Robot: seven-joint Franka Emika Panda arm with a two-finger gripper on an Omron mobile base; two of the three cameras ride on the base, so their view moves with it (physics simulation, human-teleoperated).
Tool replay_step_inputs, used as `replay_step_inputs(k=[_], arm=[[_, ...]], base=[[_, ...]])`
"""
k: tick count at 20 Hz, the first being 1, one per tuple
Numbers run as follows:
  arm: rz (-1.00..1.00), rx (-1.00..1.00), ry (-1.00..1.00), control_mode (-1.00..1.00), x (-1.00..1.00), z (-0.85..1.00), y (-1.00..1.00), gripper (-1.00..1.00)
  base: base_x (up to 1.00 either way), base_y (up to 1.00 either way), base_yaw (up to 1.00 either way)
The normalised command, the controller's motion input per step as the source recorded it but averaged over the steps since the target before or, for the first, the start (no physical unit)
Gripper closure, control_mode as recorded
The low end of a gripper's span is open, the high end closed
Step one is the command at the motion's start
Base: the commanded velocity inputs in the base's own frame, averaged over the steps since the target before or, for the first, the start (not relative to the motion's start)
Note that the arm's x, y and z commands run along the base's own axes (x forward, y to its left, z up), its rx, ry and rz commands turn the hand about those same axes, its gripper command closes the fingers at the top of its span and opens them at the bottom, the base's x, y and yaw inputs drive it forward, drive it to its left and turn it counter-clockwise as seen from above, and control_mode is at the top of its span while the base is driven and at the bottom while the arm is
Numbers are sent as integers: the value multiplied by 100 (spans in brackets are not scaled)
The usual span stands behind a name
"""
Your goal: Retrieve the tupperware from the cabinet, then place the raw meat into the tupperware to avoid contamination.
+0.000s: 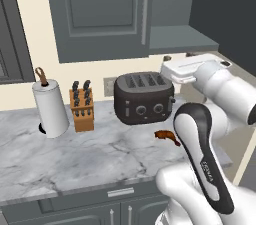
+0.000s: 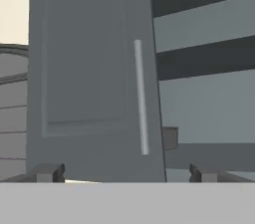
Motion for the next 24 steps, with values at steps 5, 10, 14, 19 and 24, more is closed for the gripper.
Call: replay_step_inputs(k=[5, 10, 14, 19, 24], arm=[[-2, 0, 12, -100, 46, 1, 3, -100], [-2, 0, 7, -100, 46, 21, 10, -100], [0, 0, -12, -100, 0, 41, 23, -100], [0, 0, -5, -100, 23, 35, 18, -100], [0, 0, 1, -100, 47, 15, 1, -100]], base=[[0, 0, 0], [0, 0, 0], [0, 0, 0], [0, 0, 0], [0, 0, 0]])
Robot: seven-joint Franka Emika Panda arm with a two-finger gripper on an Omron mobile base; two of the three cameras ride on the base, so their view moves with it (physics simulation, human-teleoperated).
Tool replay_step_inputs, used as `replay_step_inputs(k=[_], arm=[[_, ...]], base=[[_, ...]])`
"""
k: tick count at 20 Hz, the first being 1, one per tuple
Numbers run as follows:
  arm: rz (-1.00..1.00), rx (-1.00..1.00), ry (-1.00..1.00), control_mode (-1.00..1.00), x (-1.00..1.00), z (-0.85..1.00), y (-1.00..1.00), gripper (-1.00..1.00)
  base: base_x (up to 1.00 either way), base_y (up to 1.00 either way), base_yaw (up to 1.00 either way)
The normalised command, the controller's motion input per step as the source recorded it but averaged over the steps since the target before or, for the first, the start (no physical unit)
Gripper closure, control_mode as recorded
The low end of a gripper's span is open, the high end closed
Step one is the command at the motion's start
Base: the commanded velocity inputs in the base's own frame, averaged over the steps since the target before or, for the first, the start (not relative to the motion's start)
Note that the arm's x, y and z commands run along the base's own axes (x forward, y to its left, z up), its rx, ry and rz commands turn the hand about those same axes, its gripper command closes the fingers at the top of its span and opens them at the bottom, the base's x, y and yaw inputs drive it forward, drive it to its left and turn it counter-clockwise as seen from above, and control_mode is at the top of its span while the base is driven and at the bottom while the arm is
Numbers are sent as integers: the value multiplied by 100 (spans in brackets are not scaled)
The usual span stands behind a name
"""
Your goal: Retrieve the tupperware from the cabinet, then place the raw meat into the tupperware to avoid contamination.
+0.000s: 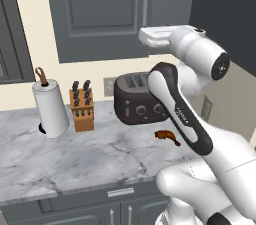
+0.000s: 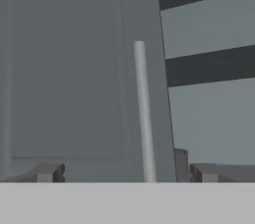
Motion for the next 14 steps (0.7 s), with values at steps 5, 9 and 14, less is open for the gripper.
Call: replay_step_inputs(k=[5, 9, 14], arm=[[0, 0, 4, -100, 53, 9, 2, -100], [-1, -3, 8, -100, 60, 0, 11, -100], [-2, -5, 7, -100, 63, -2, 11, -100]], base=[[0, 0, 0], [0, 0, 0], [0, 0, 0]])
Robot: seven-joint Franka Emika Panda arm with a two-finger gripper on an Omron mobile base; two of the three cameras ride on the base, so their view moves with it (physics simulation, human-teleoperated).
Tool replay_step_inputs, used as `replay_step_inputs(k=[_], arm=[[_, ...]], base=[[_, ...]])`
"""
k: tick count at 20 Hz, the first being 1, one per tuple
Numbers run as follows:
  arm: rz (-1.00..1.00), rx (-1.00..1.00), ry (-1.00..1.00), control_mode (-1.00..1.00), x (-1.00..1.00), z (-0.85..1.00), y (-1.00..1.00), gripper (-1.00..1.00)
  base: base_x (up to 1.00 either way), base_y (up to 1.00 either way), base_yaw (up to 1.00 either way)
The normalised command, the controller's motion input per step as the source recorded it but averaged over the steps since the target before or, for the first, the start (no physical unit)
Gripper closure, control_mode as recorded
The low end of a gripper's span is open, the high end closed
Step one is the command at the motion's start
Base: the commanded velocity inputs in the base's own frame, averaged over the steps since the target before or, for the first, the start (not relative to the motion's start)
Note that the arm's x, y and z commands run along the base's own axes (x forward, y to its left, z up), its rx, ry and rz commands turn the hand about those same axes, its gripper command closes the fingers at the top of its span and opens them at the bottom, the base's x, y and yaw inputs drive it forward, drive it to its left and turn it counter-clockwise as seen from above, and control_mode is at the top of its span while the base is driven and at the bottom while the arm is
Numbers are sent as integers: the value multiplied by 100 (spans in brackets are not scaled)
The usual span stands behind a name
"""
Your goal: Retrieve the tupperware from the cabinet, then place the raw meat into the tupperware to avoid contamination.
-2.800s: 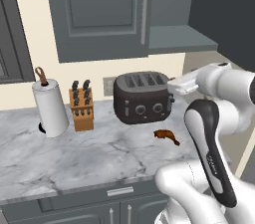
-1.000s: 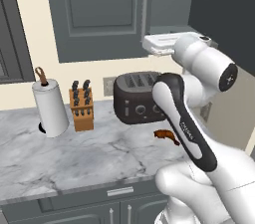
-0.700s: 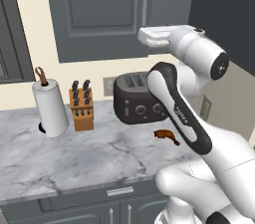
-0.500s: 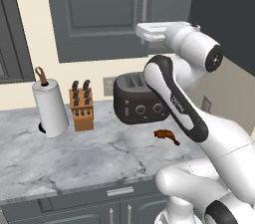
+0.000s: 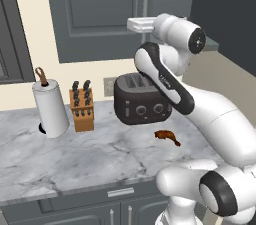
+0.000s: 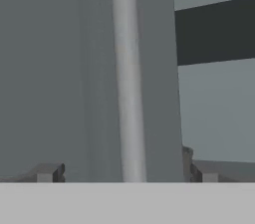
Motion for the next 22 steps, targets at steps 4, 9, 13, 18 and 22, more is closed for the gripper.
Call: replay_step_inputs(k=[4, 9, 13, 18, 22], arm=[[-2, -5, 7, -100, 63, -6, 7, -100], [-1, -6, 4, -100, 56, -16, 3, 100], [-1, -4, 2, -100, 48, -14, 3, 100], [0, -1, 0, -100, 12, -2, 0, 100], [-6, 0, 0, -100, -25, 4, 5, 100]], base=[[0, 0, 0], [0, 0, 0], [0, 0, 0], [0, 0, 0], [0, 0, 0]])
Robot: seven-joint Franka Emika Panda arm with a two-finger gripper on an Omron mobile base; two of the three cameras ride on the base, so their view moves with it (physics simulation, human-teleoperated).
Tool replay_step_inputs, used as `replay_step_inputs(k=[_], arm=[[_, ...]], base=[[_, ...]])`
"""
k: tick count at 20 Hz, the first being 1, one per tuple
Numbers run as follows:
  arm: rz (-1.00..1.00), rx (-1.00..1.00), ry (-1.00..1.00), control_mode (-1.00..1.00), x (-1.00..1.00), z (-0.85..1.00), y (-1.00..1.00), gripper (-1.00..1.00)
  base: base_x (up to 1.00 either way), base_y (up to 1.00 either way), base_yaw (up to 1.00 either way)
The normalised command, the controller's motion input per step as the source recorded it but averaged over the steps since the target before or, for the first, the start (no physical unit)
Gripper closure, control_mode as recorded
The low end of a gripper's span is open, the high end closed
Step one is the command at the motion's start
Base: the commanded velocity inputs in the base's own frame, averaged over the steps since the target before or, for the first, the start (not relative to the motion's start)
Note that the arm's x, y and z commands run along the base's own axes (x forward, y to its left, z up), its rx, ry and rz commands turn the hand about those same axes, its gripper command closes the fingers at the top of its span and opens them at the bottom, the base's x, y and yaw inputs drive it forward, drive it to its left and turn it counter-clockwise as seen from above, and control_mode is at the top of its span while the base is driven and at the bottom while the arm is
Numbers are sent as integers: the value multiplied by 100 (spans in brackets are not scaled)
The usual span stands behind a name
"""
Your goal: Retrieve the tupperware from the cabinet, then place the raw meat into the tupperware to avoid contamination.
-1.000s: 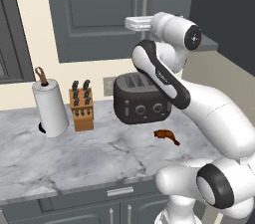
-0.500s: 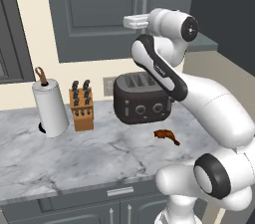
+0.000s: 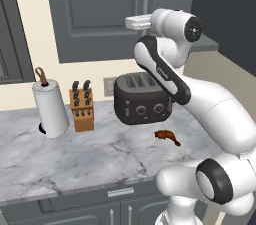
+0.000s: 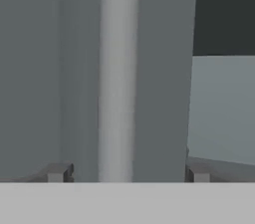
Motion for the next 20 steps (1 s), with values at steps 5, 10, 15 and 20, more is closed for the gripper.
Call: replay_step_inputs(k=[5, 10, 15, 20], arm=[[-12, 0, 0, -100, -51, 14, 23, 100], [-11, -7, 3, -100, -53, 4, 51, 100], [-9, -11, 14, -100, -51, 0, 68, 100], [-8, -14, 21, -100, -47, 0, 81, 100]], base=[[0, 0, 0], [0, 0, 0], [0, 0, 0], [0, 0, 0]])
